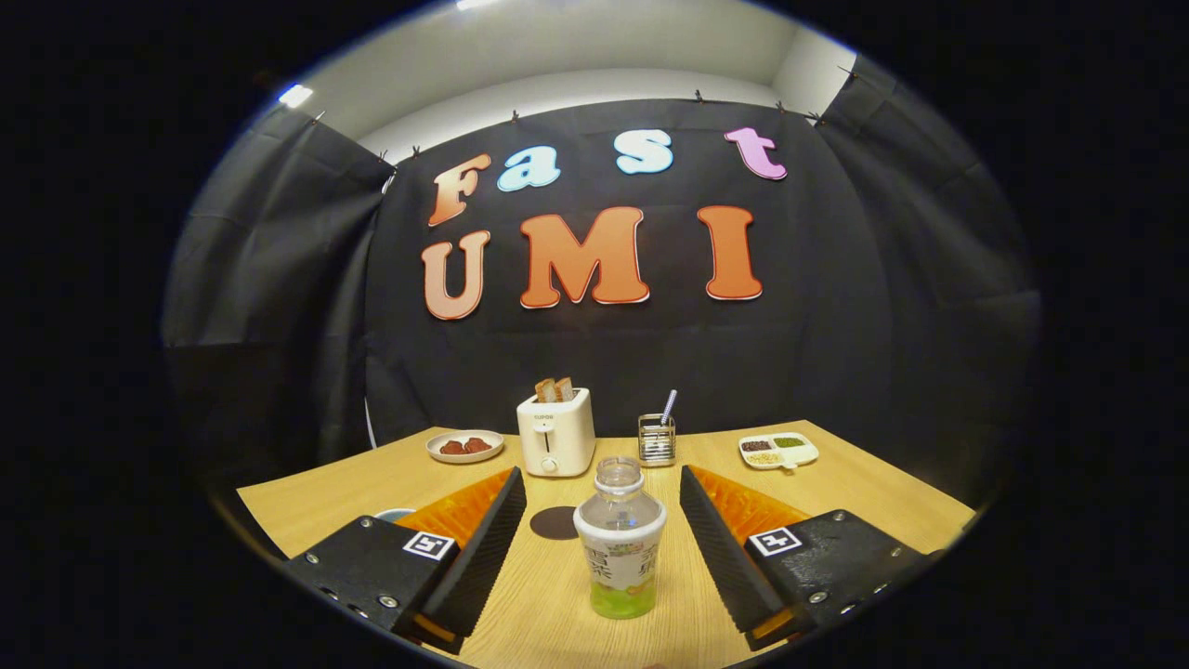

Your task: Take the bottle from table, then pour the juice into the cup, finally place the bottle on the coaster

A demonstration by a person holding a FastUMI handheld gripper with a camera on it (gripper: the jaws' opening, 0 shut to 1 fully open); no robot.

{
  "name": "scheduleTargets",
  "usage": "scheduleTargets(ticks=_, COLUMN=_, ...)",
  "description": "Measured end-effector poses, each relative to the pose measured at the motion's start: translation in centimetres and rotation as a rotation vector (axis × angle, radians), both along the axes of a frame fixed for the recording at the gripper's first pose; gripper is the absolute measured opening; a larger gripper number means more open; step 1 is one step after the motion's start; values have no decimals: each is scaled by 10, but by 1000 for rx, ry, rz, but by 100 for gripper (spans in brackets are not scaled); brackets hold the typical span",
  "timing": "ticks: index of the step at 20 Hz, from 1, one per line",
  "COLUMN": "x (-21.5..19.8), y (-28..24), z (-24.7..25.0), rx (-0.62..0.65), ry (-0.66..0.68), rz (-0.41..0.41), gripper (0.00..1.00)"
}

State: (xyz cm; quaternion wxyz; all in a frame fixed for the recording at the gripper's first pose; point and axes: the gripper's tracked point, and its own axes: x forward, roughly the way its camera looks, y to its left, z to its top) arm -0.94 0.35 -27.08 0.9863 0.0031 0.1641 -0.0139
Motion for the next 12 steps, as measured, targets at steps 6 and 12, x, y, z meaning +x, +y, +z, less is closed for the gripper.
scheduleTargets(ticks=6, x=-4, y=-3, z=-58, rx=-27, ry=122, rz=-19, gripper=99)
scheduleTargets(ticks=12, x=-2, y=-4, z=-95, rx=-5, ry=212, rz=-64, gripper=96)
